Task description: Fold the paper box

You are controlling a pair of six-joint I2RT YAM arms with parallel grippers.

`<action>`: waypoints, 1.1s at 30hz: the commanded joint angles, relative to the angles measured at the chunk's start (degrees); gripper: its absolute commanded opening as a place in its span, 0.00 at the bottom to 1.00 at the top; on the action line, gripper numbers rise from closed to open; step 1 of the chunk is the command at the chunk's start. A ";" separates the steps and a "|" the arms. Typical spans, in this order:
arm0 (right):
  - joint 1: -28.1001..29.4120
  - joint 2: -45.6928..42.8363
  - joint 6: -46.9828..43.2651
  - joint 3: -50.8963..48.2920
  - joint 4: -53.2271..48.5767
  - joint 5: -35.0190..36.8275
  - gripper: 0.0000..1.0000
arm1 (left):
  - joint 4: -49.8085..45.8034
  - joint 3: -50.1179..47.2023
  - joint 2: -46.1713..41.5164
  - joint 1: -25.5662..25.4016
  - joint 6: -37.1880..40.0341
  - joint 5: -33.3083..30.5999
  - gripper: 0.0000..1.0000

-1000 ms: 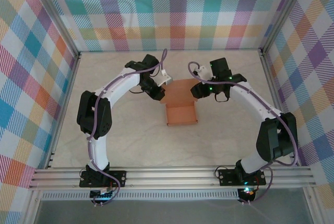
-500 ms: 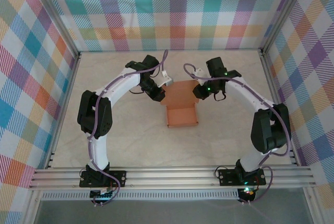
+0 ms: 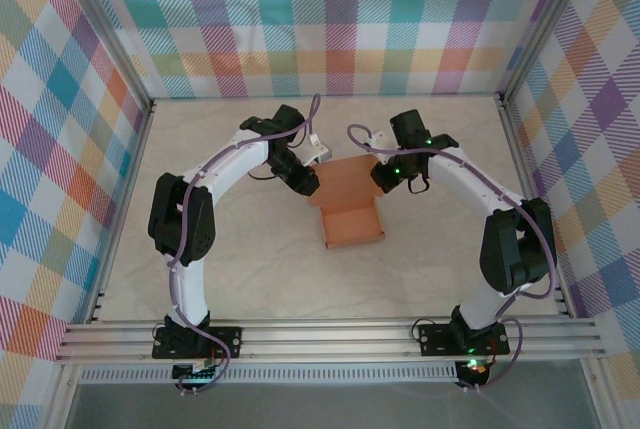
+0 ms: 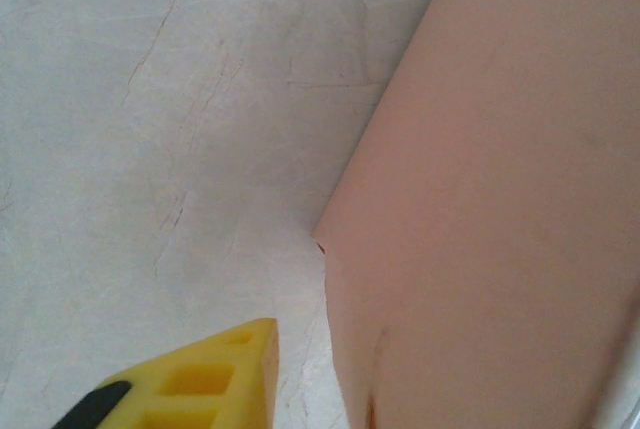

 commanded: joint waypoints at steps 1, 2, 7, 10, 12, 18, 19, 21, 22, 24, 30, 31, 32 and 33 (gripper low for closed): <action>0.37 -1.65 1.35 1.00 -0.67 1.19 0.00 | -0.74 1.03 -1.00 0.93 -0.40 0.15 0.19; 0.39 -1.56 1.60 1.00 -0.56 1.09 0.00 | -1.07 1.03 -0.84 0.92 -0.47 -0.11 0.18; 0.32 -0.94 1.89 1.23 -0.87 2.39 0.00 | -1.63 0.85 -2.01 0.92 -0.65 -0.48 0.28; 0.39 -0.94 2.04 1.18 -0.85 2.71 0.00 | -1.54 0.85 -3.03 0.98 -1.00 -0.20 0.27; 0.39 -0.92 2.26 1.26 -0.80 2.72 0.00 | -1.29 0.60 -3.78 0.92 -1.08 0.82 0.23; 0.39 -1.18 2.30 1.10 -0.94 2.14 0.00 | -1.54 0.92 -3.96 0.92 -1.27 2.63 0.12; 0.39 -1.20 2.36 1.02 -0.87 2.14 0.00 | -1.56 0.94 -4.03 0.92 -1.27 2.76 0.10; 0.41 -1.27 2.60 0.92 -0.77 2.06 0.00 | -1.54 0.92 -3.89 0.95 -1.36 3.01 0.05; 0.39 -1.28 2.77 0.92 -0.83 2.01 0.00 | -1.62 0.94 -3.68 0.97 -1.36 3.11 0.05; 0.39 -1.46 3.13 0.92 -0.69 1.97 0.00 | -1.55 0.77 -3.39 0.92 -1.61 3.03 0.05; 0.78 -2.04 6.54 0.71 0.95 3.06 0.00 | 2.39 -0.39 -3.32 0.91 -7.25 1.24 0.00; 1.18 -2.38 7.49 0.40 1.81 4.16 0.00 | 4.30 -1.01 -3.62 0.84 -9.82 0.29 0.00; 1.88 -2.90 8.55 -0.21 2.87 5.47 0.00 | 6.72 -1.89 -4.11 0.84 -12.67 -0.44 0.00; 2.54 -3.23 9.65 -0.74 3.61 6.91 0.00 | 8.55 -2.61 -4.51 0.74 -15.25 -1.26 0.00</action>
